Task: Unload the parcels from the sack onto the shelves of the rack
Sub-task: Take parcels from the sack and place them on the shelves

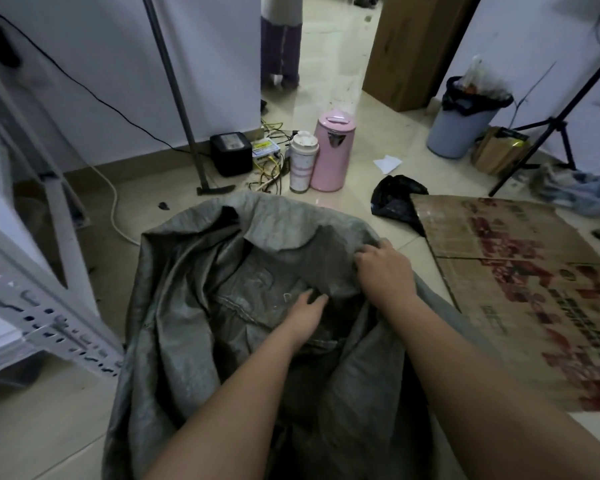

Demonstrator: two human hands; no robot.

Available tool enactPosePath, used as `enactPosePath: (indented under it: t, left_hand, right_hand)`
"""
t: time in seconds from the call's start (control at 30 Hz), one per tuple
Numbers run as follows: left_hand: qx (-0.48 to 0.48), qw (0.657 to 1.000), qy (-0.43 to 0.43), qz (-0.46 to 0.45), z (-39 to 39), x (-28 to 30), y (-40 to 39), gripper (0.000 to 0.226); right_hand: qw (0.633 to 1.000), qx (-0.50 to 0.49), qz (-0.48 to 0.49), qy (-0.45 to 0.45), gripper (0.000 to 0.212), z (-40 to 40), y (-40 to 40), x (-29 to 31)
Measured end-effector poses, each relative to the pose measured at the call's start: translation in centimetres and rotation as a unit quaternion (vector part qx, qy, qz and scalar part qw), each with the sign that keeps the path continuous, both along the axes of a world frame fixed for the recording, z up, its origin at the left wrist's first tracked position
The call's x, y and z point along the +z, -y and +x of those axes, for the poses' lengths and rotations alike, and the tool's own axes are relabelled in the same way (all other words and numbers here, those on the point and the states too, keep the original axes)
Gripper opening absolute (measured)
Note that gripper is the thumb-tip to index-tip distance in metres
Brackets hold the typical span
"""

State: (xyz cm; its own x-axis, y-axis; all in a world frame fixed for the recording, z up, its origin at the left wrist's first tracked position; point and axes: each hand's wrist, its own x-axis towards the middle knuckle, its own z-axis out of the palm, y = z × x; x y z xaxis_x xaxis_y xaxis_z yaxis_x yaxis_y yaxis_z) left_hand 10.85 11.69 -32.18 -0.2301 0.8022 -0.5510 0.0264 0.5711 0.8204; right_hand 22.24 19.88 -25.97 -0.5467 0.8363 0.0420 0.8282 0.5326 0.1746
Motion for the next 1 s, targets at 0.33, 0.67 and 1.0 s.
enactPosePath:
  t: [0.33, 0.67, 1.0]
  left_hand:
    - [0.101, 0.949, 0.297, 0.038, 2.7, 3.2, -4.4, 0.048]
    - [0.009, 0.939, 0.312, 0.145, 1.0, 7.6, -6.8, 0.056]
    - [-0.044, 0.982, 0.147, 0.111, -0.3, 6.1, -4.2, 0.061]
  right_hand:
    - [0.976, 0.094, 0.181, 0.073, 0.033, 2.3, 1.6, 3.0]
    - [0.918, 0.348, -0.034, 0.185, 0.037, 2.8, 4.5, -2.1]
    - [0.843, 0.205, -0.199, 0.456, 0.085, 2.8, 4.0, -5.5]
